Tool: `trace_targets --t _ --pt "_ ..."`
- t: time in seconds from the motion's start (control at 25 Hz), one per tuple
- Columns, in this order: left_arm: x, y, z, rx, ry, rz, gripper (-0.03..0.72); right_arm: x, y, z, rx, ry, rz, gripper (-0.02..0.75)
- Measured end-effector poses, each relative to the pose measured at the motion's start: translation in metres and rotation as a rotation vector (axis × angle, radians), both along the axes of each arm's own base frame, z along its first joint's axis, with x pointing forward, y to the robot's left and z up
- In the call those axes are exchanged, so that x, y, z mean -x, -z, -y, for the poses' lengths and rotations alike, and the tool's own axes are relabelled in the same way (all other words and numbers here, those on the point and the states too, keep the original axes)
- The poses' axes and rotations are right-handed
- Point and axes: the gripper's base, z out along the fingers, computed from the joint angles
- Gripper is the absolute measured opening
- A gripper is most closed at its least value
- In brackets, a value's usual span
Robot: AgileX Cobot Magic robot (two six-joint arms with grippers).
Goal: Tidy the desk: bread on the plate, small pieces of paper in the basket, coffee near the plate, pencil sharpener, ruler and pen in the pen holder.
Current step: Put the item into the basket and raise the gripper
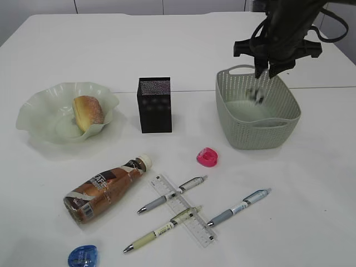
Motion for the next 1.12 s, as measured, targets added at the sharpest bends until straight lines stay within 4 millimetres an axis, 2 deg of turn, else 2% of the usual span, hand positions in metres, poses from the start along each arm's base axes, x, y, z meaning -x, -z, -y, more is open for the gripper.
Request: trace_targets --t 0.12,0.24,0.44,0.76,1.0,1.12 --pt "0.0 0.0 0.0 0.0 0.0 0.0 0.29 -0.002 -0.002 0.0 -0.003 -0.003 0.025 0.311" --pt "0.0 0.0 0.0 0.0 0.0 0.0 0.29 -0.003 -0.002 0.0 -0.001 -0.006 0.034 0.355" --pt "0.0 0.0 0.0 0.0 0.0 0.0 0.29 -0.001 -0.005 0.001 0.008 0.003 0.01 0.365" --pt "0.0 -0.001 0.0 -0.011 0.011 0.001 0.29 0.014 -0.008 0.006 0.066 0.024 -0.174 0.365" --pt "-0.006 -0.023 0.001 -0.036 0.068 0.028 0.29 0.018 -0.007 0.007 0.109 -0.055 -0.226 0.365" --pt "-0.016 -0.036 0.003 -0.047 0.085 0.012 0.29 0.019 -0.006 0.003 0.084 -0.1 -0.24 0.365"
